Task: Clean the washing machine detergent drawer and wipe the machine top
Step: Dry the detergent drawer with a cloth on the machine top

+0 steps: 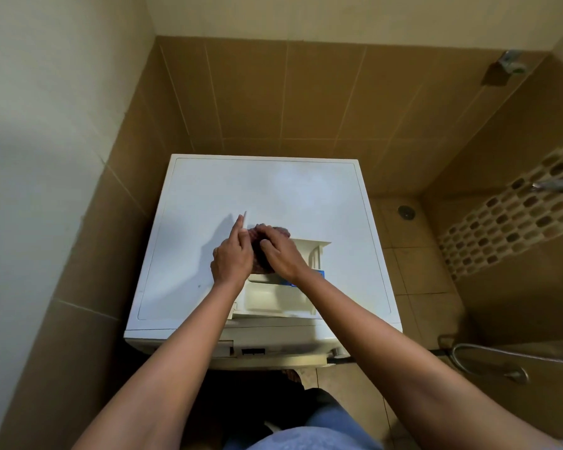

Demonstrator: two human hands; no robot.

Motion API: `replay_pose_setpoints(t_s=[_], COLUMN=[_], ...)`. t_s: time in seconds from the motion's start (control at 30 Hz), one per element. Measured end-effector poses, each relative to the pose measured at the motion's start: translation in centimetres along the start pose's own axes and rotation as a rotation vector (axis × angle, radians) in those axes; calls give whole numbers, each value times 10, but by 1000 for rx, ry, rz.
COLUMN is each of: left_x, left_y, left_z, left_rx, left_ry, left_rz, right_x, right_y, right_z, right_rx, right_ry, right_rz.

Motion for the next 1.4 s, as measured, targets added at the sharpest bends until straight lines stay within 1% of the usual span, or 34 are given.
replay_pose_setpoints(t_s=[0.07, 0.13, 0.23, 0.3, 0.43, 0.73, 0.8, 0.9, 0.97, 1.0, 1.07, 1.1, 1.13, 1.17, 1.3, 1.4], left_x=[-1, 0, 1, 0, 2, 3, 3, 4, 5, 6, 5, 3, 2, 1, 2, 4], left_y=[0, 0, 0, 0, 0, 0, 1, 3, 4, 4, 3, 2, 1, 0, -1, 0], left_z=[-1, -1, -2, -3, -3, -1, -3, -5, -6, -6, -6, -5, -4, -3, -3, -4], left_rx=[4, -2, -21, -27, -38, -39, -34, -20, -5, 3, 9, 6, 0, -7, -29, -34], left_ry=[-1, 4, 8, 1, 3, 16, 29, 43, 56, 58, 58, 53, 48, 43, 38, 38], left_rz=[2, -27, -97, -125, -130, -94, -68, 9, 64, 87, 105, 102, 88, 66, -36, -35], right_x=[-8, -12, -15, -18, -32, -75, -78, -66, -49, -37, -16, -10, -9, -10, -23, -44], right_y=[1, 9, 10, 5, -14, -66, -72, -63, -44, -32, -3, 12, 22, 25, 1, -31], right_z=[-6, -10, -12, -10, -1, 27, 30, 28, 18, 10, -5, -11, -15, -16, 0, 26], right_rx=[-92, -132, -246, -262, -247, -411, -475, -548, -508, -452, -262, -159, -85, -58, -118, -235], right_ry=[-22, -83, -76, -50, 5, 250, 309, 331, 255, 192, 57, 18, 9, 7, 37, 172], right_rz=[144, 300, 356, 382, 317, 245, 204, 138, 111, 113, 176, 234, 301, 359, 525, 518])
Point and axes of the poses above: each hand's wrist, its own z-axis away from the middle knuckle, its own y-axis out of the palm, x = y × z, the point moved 4 cm from there along -z, towards the middle knuckle, and after that the axes turned 12 degrees about x, right-handed, at the moved point
